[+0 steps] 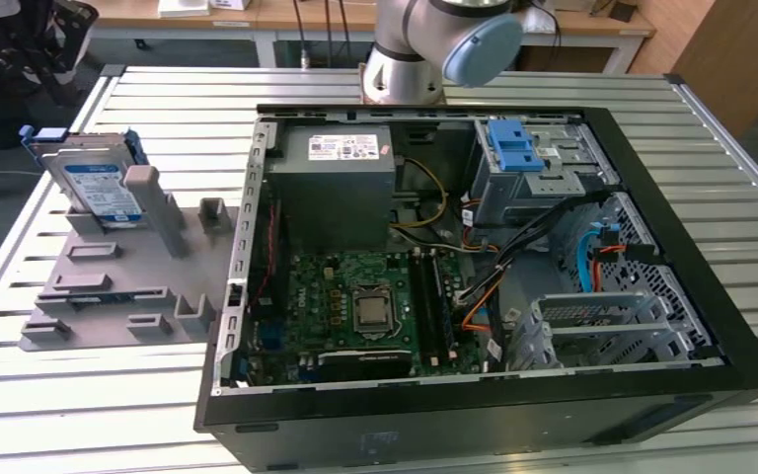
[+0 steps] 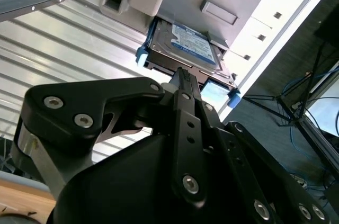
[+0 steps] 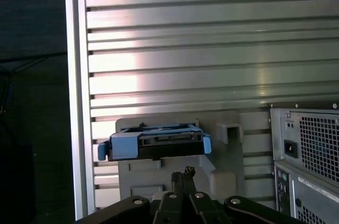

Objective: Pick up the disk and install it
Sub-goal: 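Reach for the disk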

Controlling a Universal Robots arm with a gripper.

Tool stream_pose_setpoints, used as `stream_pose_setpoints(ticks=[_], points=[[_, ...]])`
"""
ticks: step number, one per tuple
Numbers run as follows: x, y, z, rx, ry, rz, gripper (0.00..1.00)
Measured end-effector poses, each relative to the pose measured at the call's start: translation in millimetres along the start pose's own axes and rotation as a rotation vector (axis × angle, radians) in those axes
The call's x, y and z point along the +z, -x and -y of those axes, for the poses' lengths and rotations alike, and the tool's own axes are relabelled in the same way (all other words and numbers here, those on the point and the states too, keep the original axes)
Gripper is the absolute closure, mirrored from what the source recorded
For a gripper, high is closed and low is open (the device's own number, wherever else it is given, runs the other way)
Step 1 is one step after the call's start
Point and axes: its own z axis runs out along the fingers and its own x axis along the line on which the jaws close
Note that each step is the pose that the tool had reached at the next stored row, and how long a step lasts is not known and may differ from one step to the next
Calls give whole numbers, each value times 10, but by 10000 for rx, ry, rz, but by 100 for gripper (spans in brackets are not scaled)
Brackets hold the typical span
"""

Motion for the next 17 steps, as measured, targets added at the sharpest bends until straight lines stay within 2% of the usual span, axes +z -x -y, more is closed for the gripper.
stream_pose_setpoints(ticks=[10,17], points=[[6,-10,0,0,1,-4,89],[12,-49,-4,1,-2,-15,89]])
